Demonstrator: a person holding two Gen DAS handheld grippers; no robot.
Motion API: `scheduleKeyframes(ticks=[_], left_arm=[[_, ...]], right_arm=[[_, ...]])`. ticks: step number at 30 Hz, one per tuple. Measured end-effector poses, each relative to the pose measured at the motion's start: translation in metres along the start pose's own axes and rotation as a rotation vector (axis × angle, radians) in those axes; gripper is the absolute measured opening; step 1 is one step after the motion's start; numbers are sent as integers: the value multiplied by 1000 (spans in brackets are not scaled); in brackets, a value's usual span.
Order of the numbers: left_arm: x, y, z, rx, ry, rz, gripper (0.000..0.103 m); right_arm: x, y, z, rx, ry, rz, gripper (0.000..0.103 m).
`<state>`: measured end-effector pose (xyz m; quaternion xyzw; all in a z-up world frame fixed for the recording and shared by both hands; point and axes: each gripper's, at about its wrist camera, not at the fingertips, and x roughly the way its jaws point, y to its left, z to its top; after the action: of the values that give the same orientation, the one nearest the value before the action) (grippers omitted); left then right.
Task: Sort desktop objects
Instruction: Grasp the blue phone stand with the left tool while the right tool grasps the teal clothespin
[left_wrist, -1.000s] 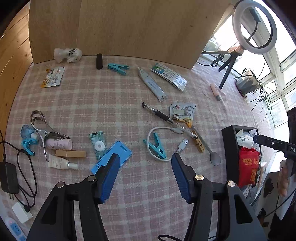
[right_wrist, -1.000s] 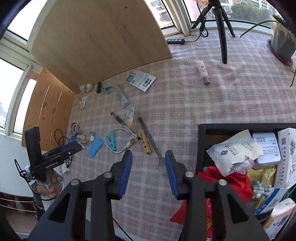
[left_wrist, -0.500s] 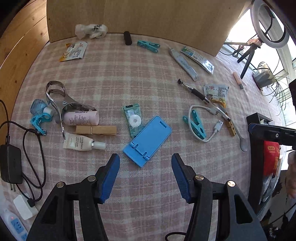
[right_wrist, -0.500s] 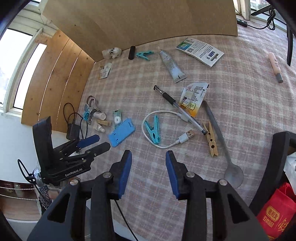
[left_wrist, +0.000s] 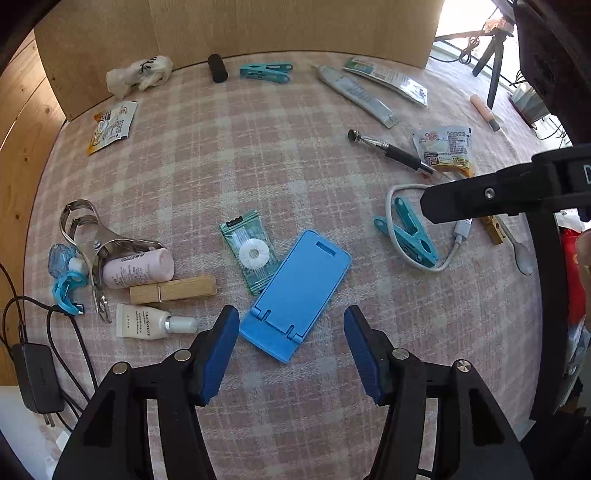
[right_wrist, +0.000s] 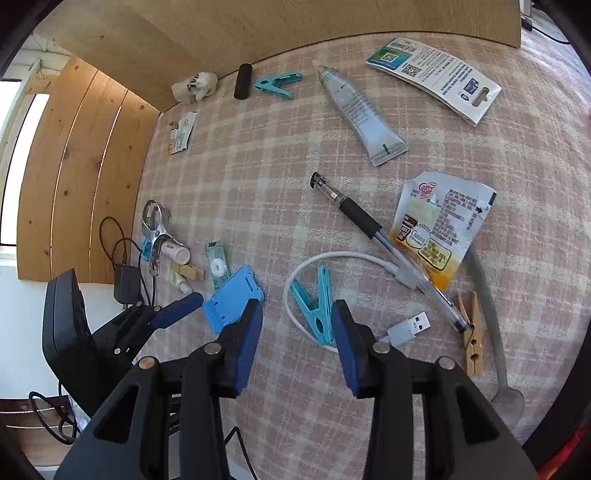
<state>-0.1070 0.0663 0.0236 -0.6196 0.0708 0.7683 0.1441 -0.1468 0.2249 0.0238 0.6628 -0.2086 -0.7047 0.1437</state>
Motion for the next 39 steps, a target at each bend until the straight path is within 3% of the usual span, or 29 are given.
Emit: scheduleKeyframes(ticks=[10, 13, 26, 29, 34, 37, 39], left_arm=[[7, 1, 4, 3, 9, -2, 57], [7, 0, 5, 9, 5, 0, 56], [8, -8, 14, 85, 18, 75, 50], [6, -17, 11, 139, 37, 92, 40], [6, -23, 13, 155, 43, 98, 42], [9, -17, 27, 147, 34, 96, 49], [9, -13, 30, 145, 41, 73, 47]], right_arm=[[11, 12, -4, -107, -9, -133, 39], [13, 7, -5, -116, -2, -137, 39], [32, 17, -13, -196, -3, -236, 33], [29, 10, -11, -179, -4, -241, 31], [26, 2, -12, -159, 0, -230, 31], [30, 10, -16, -192, -2, -261, 31], [33, 16, -19, -224, -10, -291, 31]])
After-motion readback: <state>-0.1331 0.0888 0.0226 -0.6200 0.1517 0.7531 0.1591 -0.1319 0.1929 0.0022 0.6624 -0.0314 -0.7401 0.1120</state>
